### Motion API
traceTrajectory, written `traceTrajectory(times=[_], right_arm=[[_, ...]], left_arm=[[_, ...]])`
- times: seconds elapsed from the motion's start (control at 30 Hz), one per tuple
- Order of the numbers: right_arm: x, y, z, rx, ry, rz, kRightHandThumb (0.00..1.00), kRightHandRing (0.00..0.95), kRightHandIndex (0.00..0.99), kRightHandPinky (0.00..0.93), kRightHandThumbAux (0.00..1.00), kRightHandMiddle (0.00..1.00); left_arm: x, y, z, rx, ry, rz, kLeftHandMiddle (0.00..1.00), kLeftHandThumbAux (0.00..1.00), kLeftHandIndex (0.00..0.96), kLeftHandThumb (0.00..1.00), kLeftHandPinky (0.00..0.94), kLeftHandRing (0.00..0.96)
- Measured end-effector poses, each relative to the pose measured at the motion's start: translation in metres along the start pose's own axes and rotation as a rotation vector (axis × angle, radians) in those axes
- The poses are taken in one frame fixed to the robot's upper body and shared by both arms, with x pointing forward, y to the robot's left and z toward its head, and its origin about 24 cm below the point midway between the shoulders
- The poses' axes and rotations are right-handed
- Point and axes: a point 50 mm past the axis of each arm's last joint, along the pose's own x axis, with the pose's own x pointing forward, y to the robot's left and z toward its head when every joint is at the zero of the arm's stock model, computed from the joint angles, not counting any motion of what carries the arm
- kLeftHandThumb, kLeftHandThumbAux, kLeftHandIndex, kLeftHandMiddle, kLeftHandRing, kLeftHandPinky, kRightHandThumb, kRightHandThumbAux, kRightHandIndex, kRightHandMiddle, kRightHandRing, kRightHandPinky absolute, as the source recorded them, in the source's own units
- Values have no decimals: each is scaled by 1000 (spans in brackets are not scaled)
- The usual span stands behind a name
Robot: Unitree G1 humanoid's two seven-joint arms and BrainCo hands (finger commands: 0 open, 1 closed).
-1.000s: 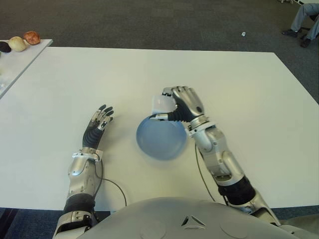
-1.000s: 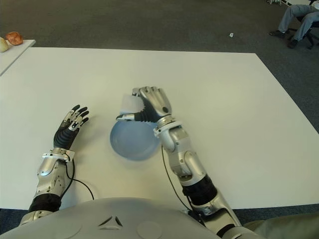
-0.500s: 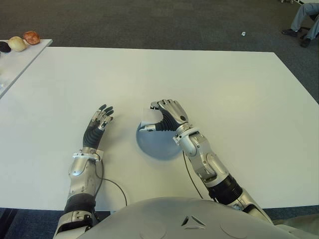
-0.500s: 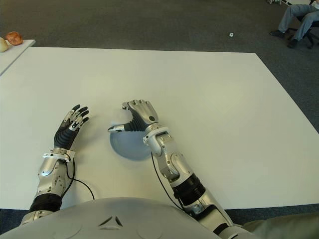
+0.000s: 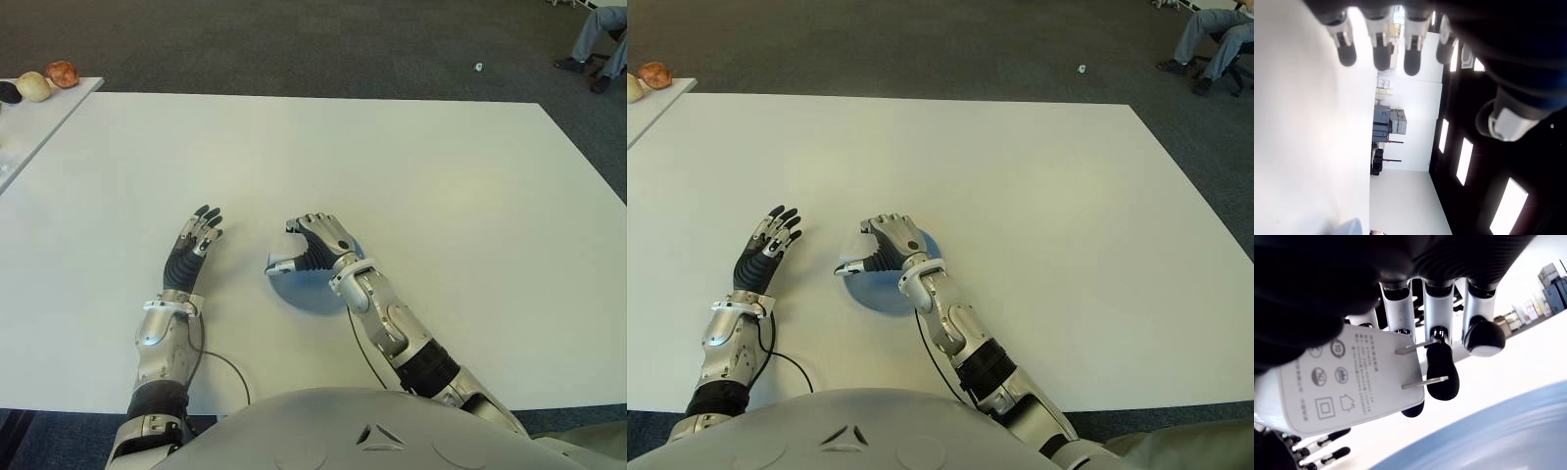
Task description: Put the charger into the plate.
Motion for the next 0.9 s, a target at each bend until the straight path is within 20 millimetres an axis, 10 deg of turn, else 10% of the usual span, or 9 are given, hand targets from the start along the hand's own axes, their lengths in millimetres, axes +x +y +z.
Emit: traceTrajectory(times=[0.9], right_arm=[[0, 3, -13, 6, -1, -27, 1000, 887, 856, 880, 625, 903]], left_arm=[[0, 0, 0, -1, -1, 2, 132, 502, 89, 0, 89, 108]])
